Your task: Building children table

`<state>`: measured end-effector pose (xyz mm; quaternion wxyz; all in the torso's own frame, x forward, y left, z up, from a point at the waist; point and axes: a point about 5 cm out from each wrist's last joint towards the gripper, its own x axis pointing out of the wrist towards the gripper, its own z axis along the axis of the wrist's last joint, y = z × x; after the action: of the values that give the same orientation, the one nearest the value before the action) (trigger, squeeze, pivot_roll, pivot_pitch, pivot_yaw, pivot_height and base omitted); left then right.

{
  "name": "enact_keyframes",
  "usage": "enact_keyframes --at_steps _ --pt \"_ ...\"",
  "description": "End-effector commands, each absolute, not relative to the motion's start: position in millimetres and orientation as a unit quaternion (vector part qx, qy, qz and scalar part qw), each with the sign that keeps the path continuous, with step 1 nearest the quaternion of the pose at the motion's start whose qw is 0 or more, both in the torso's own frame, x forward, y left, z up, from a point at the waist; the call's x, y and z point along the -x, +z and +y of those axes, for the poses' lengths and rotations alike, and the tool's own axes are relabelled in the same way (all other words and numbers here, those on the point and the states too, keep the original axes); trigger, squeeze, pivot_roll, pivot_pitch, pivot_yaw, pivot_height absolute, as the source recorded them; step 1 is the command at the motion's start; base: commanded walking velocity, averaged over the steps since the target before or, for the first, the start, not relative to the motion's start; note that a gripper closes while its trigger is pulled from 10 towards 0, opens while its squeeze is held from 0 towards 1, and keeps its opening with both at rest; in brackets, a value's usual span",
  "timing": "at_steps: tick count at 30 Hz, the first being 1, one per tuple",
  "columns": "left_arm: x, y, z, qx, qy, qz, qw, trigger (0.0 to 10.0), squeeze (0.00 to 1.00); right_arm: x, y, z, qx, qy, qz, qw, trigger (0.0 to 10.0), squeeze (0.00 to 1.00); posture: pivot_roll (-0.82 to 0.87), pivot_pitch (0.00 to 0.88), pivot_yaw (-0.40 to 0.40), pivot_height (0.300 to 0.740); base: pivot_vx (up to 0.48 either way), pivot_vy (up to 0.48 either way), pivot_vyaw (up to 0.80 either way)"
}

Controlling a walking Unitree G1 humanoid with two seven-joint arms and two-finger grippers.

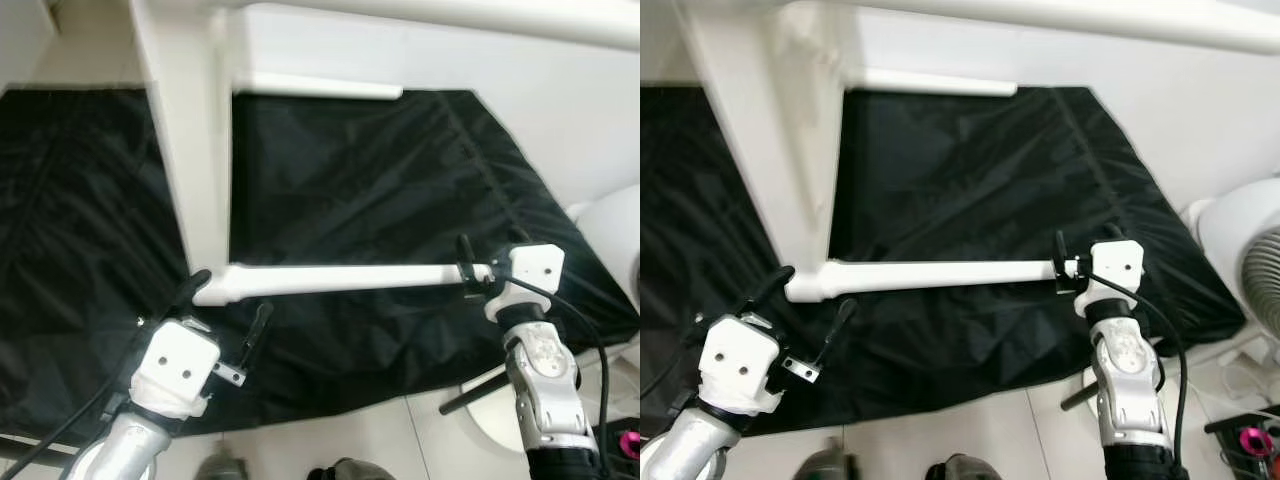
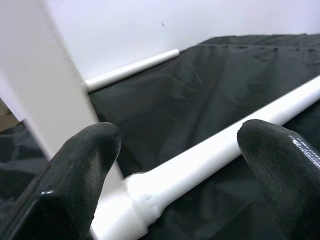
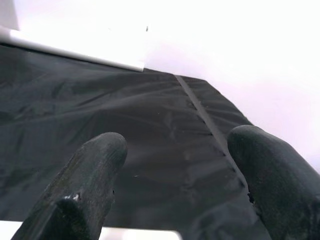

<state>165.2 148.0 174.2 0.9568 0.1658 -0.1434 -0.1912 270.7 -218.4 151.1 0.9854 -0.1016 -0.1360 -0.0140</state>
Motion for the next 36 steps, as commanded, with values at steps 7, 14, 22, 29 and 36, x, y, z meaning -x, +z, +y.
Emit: enact_keyframes --at_steps 7,14,22,29,36 --pt "-167 171 154 -0.154 -0.154 -0.124 0.968 10.0 0.0 -269 149 -215 0.099 -0.008 -0.136 0.986 10.0 0.0 0.09 0.144 -0.058 0.74 0.0 0.0 0.0" --pt "-178 172 164 -0.116 -0.104 -0.118 0.981 10.0 0.0 -269 148 -215 0.101 -0.007 -0.135 0.986 10.0 0.0 0.08 0.136 -0.046 0.74 0.0 0.0 0.0" --pt "-192 173 176 -0.085 -0.071 -0.117 0.987 10.0 0.0 -269 148 -214 0.099 -0.01 -0.139 0.985 10.0 0.0 0.08 0.128 -0.036 0.74 0.0 0.113 0.0" --pt "-194 174 175 -0.09 -0.064 -0.12 0.987 10.0 0.0 -269 146 -214 0.1 -0.013 -0.138 0.985 10.0 0.0 0.08 0.123 -0.024 0.74 0.0 0.259 0.0" --pt "-193 172 173 -0.097 -0.056 -0.115 0.987 10.0 0.0 -268 145 -217 0.103 -0.018 -0.138 0.985 10.0 0.0 0.07 0.123 -0.019 0.74 0.0 0.0 0.0"
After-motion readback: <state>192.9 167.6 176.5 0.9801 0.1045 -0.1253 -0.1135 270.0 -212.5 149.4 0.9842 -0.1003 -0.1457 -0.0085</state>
